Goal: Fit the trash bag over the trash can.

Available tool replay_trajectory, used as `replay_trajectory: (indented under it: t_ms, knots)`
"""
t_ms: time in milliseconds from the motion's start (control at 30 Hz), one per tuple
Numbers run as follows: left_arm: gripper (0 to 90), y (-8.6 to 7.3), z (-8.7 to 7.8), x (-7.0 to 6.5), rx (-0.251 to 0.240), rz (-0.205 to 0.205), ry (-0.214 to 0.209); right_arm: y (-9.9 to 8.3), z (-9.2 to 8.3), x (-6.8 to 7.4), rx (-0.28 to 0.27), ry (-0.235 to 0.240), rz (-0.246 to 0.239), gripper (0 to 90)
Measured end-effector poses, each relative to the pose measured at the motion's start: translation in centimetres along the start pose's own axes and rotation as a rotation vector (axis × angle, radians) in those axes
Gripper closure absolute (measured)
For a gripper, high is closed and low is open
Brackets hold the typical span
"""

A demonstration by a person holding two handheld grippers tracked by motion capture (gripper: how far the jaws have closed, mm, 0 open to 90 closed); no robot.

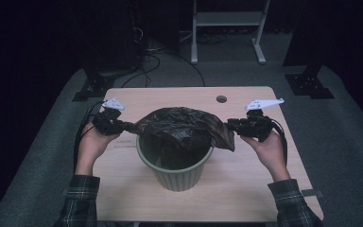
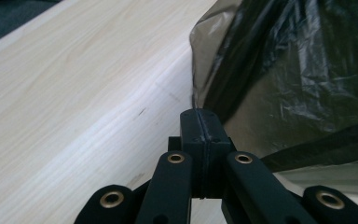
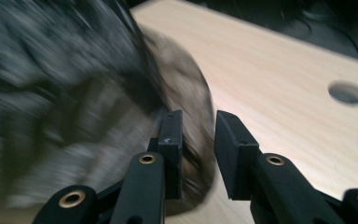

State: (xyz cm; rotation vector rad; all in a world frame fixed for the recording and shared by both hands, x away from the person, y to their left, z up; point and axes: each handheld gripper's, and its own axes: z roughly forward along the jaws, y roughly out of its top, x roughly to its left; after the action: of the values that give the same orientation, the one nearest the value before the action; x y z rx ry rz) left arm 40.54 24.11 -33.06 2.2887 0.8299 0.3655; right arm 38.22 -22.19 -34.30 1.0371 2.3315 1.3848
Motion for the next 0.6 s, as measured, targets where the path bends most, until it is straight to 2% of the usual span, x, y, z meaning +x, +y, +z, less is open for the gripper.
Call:
replay_trajectory:
  t_ms: [33, 133, 200, 333, 433, 567, 600]
  knots:
    - [90.0, 0.1, -0.1, -0.1, -0.002, 0.003, 0.0, 0.6, -0.8, 0.3, -0.038, 0.015, -0.005, 69.9]
    - [90.0, 0.5, -0.3, -0.4, -0.007, 0.016, -0.001, 1.6, -2.1, 1.3, -0.095, 0.057, -0.025, 67.4]
    - [90.0, 0.6, -0.4, -0.5, -0.011, 0.019, -0.003, 2.3, -2.7, 2.4, -0.126, 0.133, -0.045, 64.7]
    - [90.0, 0.7, -0.4, -0.6, -0.011, 0.018, -0.005, 3.1, -3.2, 4.7, -0.165, 0.233, -0.094, 62.9]
    - [90.0, 0.8, -0.4, -0.6, -0.009, 0.021, -0.004, 3.4, -3.2, 5.7, -0.165, 0.303, -0.108, 62.4]
    - [90.0, 0.8, -0.4, -0.7, -0.013, 0.022, -0.005, 3.4, -2.4, 6.3, -0.125, 0.318, -0.124, 63.1]
    - [90.0, 0.8, -0.5, -0.7, -0.016, 0.02, -0.004, 3.3, -2.0, 6.4, -0.109, 0.325, -0.128, 65.6]
